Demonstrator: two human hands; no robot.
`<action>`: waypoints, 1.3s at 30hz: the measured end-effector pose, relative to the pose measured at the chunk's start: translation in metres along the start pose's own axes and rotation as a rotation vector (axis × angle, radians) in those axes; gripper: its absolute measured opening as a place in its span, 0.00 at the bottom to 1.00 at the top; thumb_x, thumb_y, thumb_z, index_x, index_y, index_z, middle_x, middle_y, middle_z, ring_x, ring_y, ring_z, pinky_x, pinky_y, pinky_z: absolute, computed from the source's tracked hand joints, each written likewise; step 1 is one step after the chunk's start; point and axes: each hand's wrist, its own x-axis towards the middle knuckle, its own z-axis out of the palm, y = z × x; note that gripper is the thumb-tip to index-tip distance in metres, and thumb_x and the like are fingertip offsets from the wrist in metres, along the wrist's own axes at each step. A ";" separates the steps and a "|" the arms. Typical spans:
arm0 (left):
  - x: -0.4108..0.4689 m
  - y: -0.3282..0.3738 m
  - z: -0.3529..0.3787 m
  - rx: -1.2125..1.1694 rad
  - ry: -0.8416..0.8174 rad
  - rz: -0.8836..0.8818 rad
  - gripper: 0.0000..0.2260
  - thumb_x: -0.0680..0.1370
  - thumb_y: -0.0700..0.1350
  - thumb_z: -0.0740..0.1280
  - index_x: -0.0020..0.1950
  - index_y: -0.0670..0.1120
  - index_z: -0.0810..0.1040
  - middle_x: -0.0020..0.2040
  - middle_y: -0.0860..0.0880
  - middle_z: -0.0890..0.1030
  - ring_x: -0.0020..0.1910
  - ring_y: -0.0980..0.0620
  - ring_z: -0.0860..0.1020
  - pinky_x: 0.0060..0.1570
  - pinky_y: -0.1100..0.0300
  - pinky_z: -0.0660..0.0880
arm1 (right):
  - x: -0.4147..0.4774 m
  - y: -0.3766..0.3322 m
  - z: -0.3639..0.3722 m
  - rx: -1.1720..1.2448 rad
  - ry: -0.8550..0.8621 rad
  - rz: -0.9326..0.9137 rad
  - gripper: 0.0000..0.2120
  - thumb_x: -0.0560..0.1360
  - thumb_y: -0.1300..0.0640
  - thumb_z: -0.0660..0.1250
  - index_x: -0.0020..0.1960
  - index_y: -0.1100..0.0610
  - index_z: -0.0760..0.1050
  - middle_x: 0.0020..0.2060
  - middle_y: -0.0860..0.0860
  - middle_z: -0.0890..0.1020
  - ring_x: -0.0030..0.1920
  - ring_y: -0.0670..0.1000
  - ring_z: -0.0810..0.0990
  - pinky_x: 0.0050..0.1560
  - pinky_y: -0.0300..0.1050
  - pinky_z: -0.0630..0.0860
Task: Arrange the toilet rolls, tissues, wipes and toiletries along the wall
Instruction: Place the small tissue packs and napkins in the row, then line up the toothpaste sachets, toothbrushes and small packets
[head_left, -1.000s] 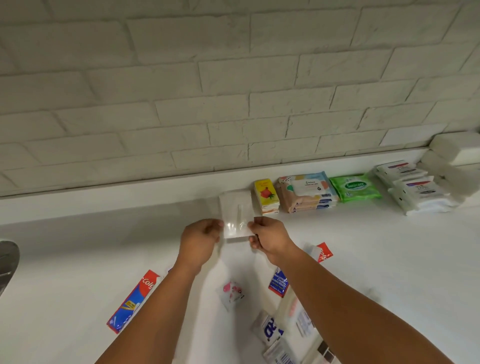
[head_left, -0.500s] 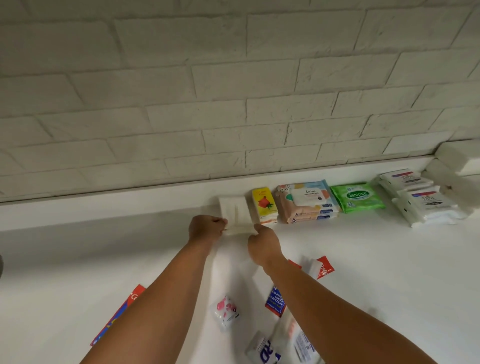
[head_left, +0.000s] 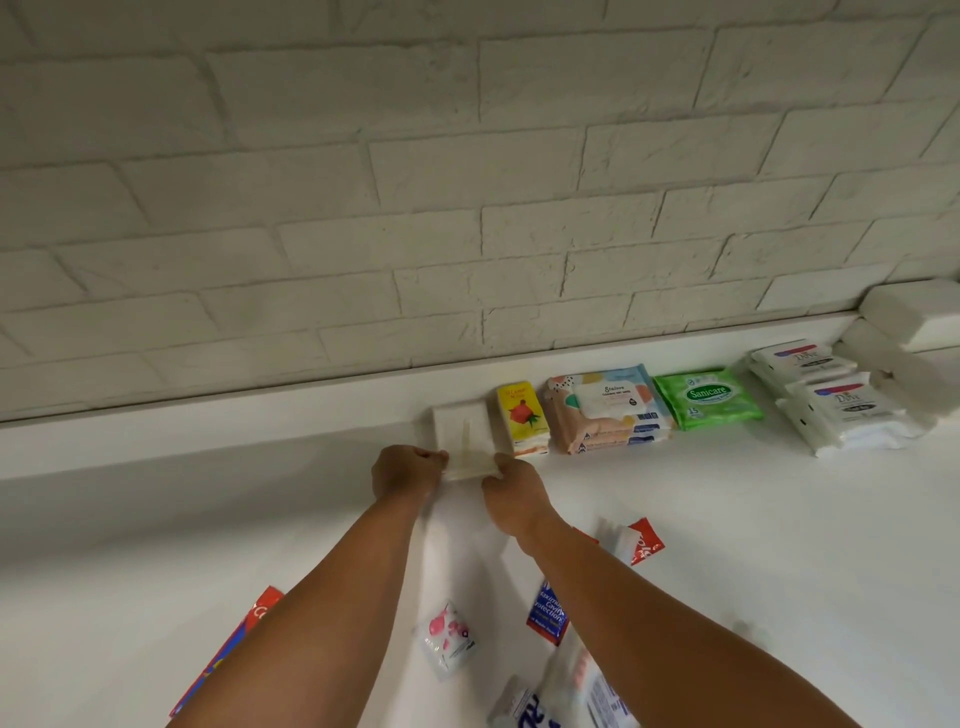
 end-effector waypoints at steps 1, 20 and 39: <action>-0.001 0.000 0.000 0.001 0.001 0.001 0.15 0.73 0.56 0.72 0.42 0.45 0.87 0.39 0.45 0.86 0.43 0.44 0.84 0.46 0.58 0.78 | 0.000 0.001 -0.001 -0.004 -0.005 0.003 0.14 0.74 0.63 0.57 0.55 0.57 0.76 0.50 0.56 0.81 0.52 0.58 0.80 0.57 0.51 0.78; -0.133 -0.080 -0.125 -0.001 0.020 0.445 0.05 0.80 0.45 0.69 0.53 0.50 0.84 0.47 0.59 0.83 0.42 0.62 0.81 0.40 0.77 0.71 | -0.125 -0.021 0.065 -0.328 -0.051 -0.385 0.15 0.77 0.50 0.66 0.62 0.51 0.78 0.59 0.45 0.80 0.57 0.50 0.80 0.59 0.38 0.71; -0.171 -0.233 -0.158 0.448 0.037 0.338 0.28 0.72 0.53 0.76 0.68 0.45 0.76 0.65 0.45 0.77 0.62 0.42 0.74 0.58 0.54 0.73 | -0.191 0.020 0.207 -0.817 0.007 -0.709 0.17 0.72 0.46 0.68 0.57 0.54 0.81 0.65 0.52 0.75 0.67 0.57 0.68 0.61 0.54 0.70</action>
